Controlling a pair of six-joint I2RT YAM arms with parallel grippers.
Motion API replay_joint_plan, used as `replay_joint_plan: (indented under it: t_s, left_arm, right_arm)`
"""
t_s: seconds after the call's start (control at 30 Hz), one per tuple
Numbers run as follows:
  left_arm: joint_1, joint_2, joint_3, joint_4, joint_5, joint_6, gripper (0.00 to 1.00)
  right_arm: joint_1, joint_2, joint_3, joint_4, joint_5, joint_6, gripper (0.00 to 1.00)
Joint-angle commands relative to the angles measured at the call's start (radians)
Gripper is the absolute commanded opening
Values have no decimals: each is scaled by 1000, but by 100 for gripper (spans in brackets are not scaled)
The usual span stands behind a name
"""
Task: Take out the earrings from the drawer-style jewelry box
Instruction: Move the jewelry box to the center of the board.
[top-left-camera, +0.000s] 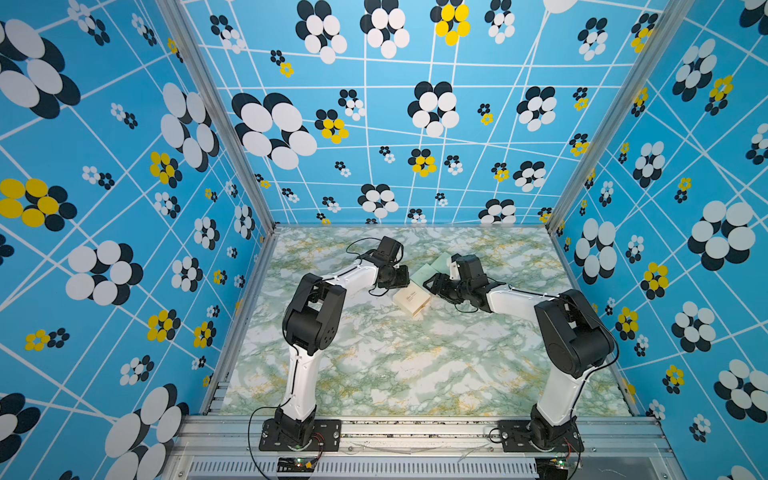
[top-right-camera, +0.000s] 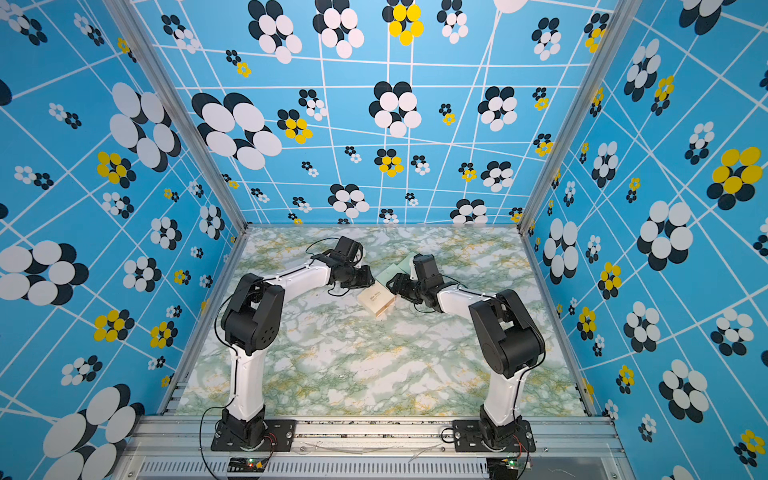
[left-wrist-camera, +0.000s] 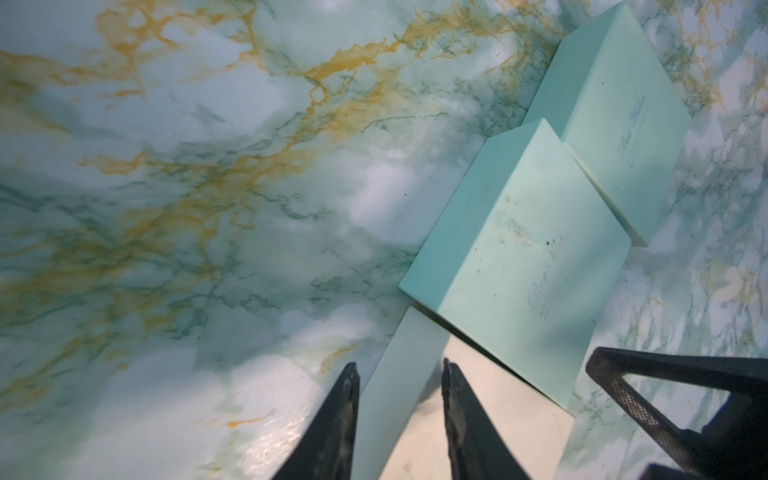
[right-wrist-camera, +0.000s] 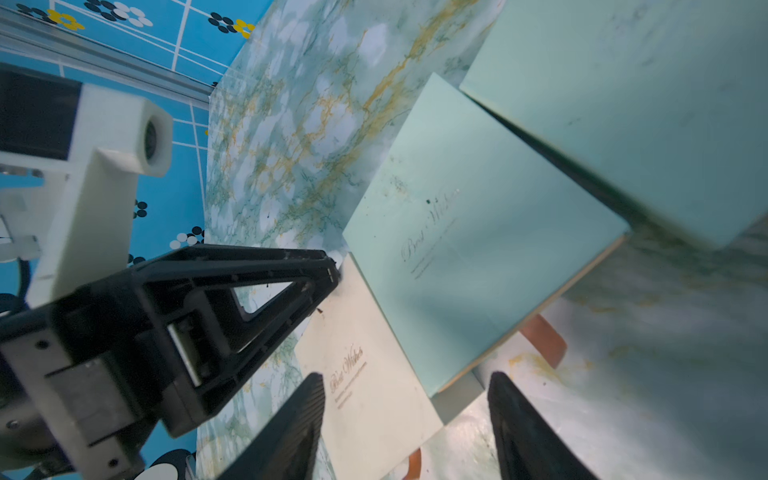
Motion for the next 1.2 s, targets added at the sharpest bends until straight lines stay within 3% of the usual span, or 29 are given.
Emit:
replay_joint_plan:
  t_s: [0.0, 0.6, 1.17]
  left_arm:
    - [-6, -9, -29, 7, 16, 5, 37]
    - [-40, -40, -120, 14, -24, -12, 37]
    - [-91, -249, -431, 88, -91, -129, 36]
  right_arm:
    - [5, 24, 26, 15, -25, -14, 65]
    - [23, 67, -4, 105, -68, 27, 62]
    - [97, -5, -93, 93, -70, 73, 56]
